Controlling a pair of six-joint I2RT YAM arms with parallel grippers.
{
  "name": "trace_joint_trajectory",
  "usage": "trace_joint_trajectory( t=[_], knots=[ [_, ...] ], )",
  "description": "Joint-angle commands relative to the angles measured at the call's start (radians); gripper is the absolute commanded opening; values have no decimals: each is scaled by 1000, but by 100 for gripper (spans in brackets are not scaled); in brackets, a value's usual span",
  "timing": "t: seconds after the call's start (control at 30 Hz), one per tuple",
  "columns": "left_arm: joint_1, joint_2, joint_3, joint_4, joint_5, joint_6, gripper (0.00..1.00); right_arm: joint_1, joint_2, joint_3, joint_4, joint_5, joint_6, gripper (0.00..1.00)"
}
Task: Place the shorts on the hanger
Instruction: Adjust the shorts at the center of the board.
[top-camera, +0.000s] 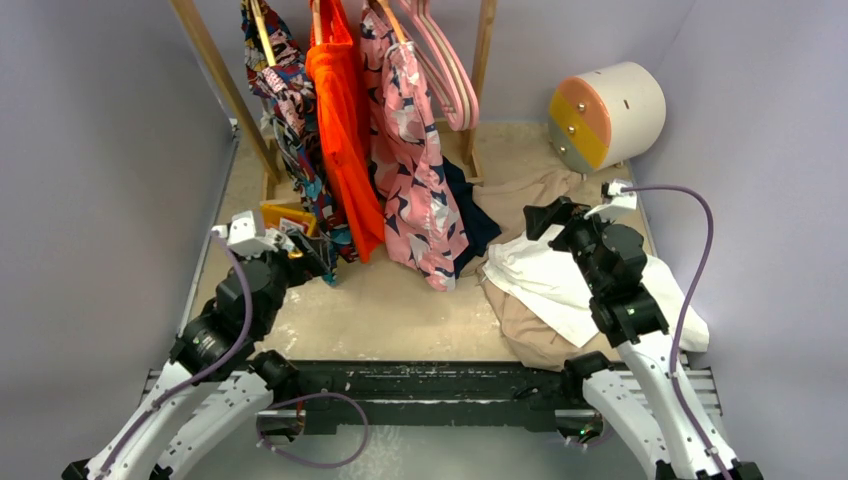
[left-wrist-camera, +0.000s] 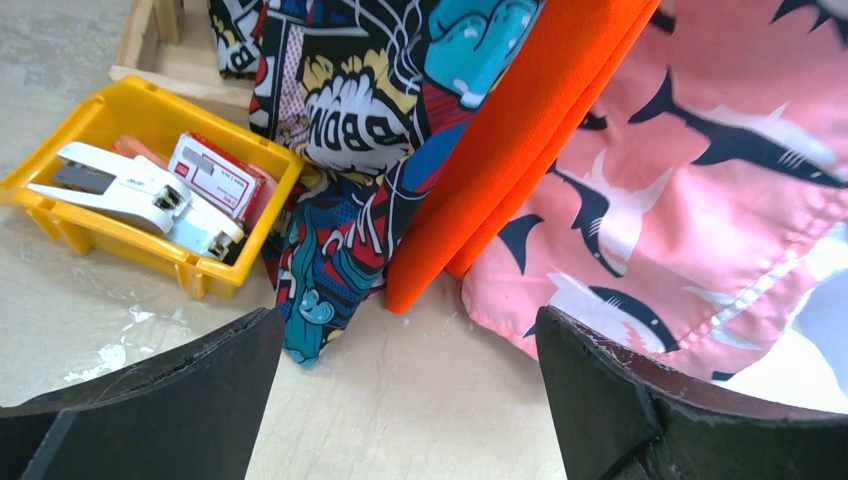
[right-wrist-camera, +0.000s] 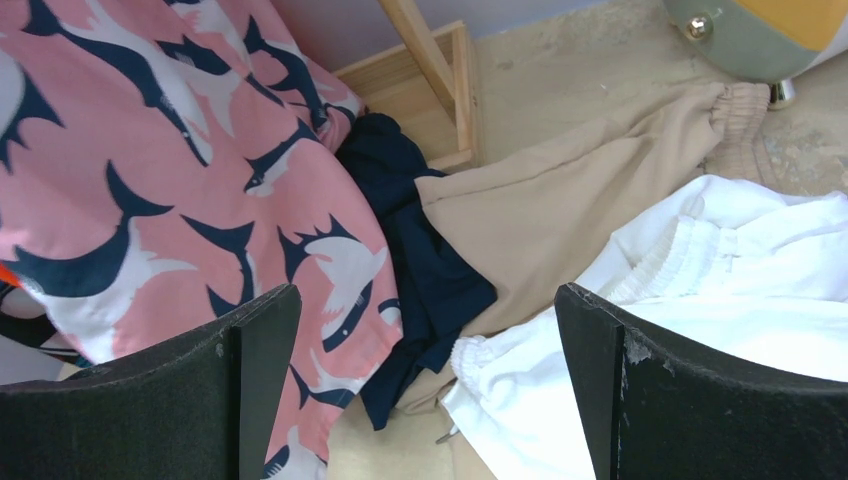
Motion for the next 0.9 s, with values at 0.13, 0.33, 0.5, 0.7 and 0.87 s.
trace_joint_trajectory(
  t=[0.13, 0.33, 0.5, 0.7, 0.87],
  knots=[
    [4, -64, 20, 29, -28, 25, 96, -3, 20, 57, -7, 43, -34, 99],
    [3, -27, 25, 38, 18, 32, 96, -3, 16, 67, -14, 57, -56, 99],
    [3, -63, 14, 41, 5, 26, 96, -3, 51, 167, -85, 81, -97, 97],
    [4, -85, 9, 39, -20, 19, 95, -3, 204, 248, -179, 49, -63, 94],
    [3, -80, 11, 31, -23, 13, 93, -3, 288, 145, -111, -44, -12, 81]
  ],
)
